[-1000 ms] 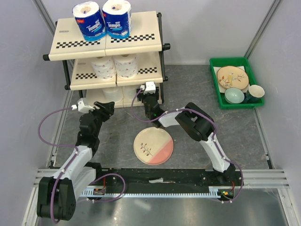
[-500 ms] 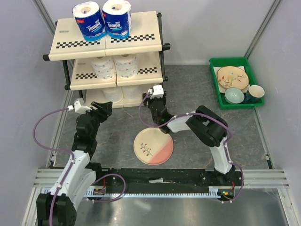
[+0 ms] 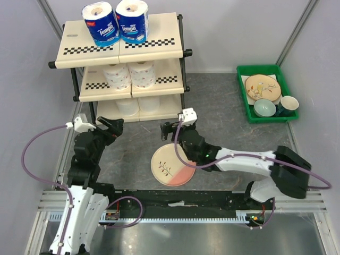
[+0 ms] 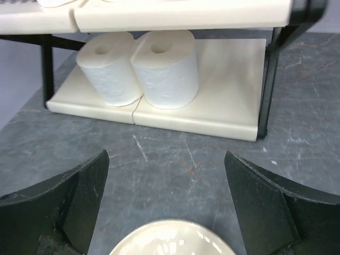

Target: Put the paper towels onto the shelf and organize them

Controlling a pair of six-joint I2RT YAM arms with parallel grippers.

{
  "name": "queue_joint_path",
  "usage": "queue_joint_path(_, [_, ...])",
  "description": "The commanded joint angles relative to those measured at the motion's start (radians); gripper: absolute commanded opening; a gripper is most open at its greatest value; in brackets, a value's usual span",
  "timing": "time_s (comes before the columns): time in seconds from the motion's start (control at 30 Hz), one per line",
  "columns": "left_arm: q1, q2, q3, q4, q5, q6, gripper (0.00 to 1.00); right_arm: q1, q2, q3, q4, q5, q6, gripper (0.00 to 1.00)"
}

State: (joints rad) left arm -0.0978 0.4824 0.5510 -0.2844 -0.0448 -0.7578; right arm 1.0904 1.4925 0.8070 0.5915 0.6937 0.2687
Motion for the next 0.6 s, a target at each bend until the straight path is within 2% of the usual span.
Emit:
queue_joint_path(0.0, [0.000, -0.021, 0.148, -0.249, -0.004, 0.078, 0.99, 0.028, -0.232, -0.032, -0.330, 0.015, 0.127, 0.98])
queue_joint_path(0.23, [0.000, -0.030, 0.237, -0.392, 0.028, 0.137, 0.99, 0.088, -0.521, -0.087, -0.665, 0.052, 0.227, 0.98])
queue_joint_path(0.57, [0.000, -0.200, 0.201, -0.495, 0.080, 0.126, 0.99, 0.095, -0.859, -0.189, -1.001, 0.104, 0.411, 0.98])
